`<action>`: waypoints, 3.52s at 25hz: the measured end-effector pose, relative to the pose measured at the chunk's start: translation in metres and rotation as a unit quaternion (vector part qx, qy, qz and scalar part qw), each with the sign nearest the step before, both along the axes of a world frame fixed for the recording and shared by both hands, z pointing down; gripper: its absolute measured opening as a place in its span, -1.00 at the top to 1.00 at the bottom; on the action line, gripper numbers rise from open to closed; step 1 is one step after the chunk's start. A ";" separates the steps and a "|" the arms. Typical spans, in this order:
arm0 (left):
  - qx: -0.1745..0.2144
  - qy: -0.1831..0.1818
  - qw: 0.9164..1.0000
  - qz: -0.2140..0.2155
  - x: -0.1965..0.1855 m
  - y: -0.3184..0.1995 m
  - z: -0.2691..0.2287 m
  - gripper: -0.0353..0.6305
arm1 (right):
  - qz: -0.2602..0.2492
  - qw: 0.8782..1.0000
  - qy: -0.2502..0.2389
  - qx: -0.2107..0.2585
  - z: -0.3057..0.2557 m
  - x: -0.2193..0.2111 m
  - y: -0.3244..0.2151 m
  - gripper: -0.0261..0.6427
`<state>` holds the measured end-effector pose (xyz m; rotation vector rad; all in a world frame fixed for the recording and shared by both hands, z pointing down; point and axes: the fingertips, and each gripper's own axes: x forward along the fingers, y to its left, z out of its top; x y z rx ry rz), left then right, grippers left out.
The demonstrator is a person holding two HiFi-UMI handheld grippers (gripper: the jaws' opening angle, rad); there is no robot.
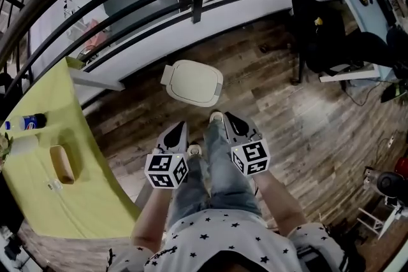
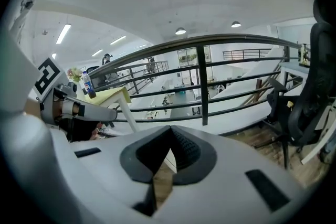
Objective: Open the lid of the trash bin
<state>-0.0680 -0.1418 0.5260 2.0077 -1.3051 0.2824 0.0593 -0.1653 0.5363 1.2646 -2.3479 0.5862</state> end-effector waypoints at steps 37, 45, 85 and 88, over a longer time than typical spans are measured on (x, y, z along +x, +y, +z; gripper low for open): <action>-0.099 0.028 0.994 -0.030 0.026 -0.019 0.167 0.86 | 0.025 0.991 0.067 -0.117 0.274 0.041 -0.076 0.94; -0.114 0.029 0.993 -0.025 0.030 -0.015 0.192 0.86 | 0.022 0.986 0.082 -0.141 0.320 0.044 -0.086 0.94; -0.139 0.037 0.989 -0.018 0.033 -0.026 0.222 0.86 | 0.035 0.978 0.091 -0.183 0.387 0.050 -0.105 0.94; -0.138 0.036 0.990 -0.019 0.031 -0.026 0.221 0.86 | 0.034 0.979 0.099 -0.177 0.387 0.050 -0.107 0.94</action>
